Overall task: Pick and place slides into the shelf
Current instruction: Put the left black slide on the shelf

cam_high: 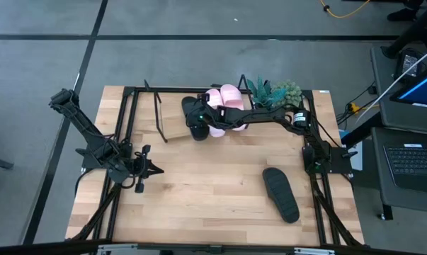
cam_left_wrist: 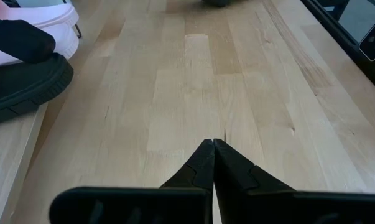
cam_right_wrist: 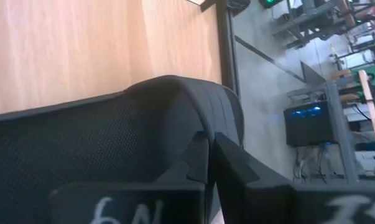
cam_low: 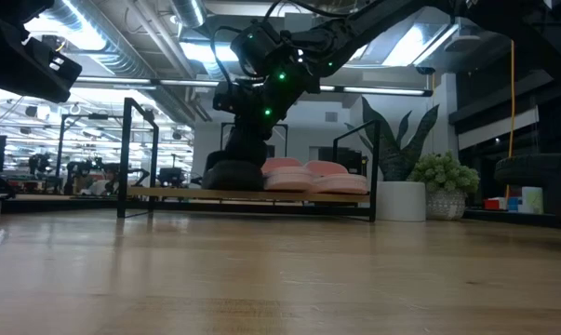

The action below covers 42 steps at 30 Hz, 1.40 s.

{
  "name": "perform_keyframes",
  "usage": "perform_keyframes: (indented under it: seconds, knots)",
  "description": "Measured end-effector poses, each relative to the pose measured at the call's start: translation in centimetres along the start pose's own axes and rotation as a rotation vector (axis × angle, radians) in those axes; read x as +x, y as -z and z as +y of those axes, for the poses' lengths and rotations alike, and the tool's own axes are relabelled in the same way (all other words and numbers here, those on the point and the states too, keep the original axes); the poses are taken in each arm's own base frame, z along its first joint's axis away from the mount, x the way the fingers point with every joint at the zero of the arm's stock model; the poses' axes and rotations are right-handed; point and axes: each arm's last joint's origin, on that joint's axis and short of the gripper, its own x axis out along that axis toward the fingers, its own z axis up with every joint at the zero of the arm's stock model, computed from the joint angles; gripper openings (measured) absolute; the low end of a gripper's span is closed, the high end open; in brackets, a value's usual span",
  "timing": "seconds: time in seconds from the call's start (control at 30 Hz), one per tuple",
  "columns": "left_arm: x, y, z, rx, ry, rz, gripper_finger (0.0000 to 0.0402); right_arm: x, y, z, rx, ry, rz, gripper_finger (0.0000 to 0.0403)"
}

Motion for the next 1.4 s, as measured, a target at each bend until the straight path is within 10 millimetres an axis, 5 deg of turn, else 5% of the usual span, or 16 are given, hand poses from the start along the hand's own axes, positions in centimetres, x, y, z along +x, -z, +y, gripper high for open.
perform_keyframes:
  seconds: [0.9, 1.4]
  knots:
    - [0.0, 0.0, 0.01, 0.0, 0.0, 0.0, 0.0, 0.09, -0.08, -0.23, 0.013, 0.043, 0.002, 0.0011]
    - [0.0, 0.0, 0.0, -0.003, 0.0, 0.0, 0.0, 0.08, 0.14, -0.06, 0.0, 0.024, 0.022, 0.0085]
